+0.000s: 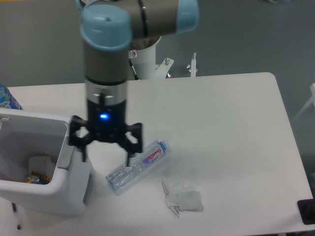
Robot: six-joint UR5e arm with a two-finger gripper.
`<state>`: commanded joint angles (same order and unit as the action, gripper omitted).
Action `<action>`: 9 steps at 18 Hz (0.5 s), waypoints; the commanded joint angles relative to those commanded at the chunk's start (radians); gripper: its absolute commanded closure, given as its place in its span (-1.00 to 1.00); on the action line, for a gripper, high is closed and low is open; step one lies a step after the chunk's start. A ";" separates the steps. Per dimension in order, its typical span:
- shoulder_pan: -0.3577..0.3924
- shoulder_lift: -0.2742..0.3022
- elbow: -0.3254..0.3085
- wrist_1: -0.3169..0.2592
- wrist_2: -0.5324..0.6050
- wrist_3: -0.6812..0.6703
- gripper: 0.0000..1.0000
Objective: Open the trash can
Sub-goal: 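Withdraw the gripper from the opened bin back over the table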
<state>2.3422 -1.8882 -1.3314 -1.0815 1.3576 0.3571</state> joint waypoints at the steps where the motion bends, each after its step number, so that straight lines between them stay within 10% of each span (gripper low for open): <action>1: 0.021 -0.009 -0.011 0.002 0.000 0.032 -1.00; 9: 0.154 -0.083 -0.048 -0.002 0.093 0.304 -1.00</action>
<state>2.4957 -1.9711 -1.3790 -1.0830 1.4511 0.6608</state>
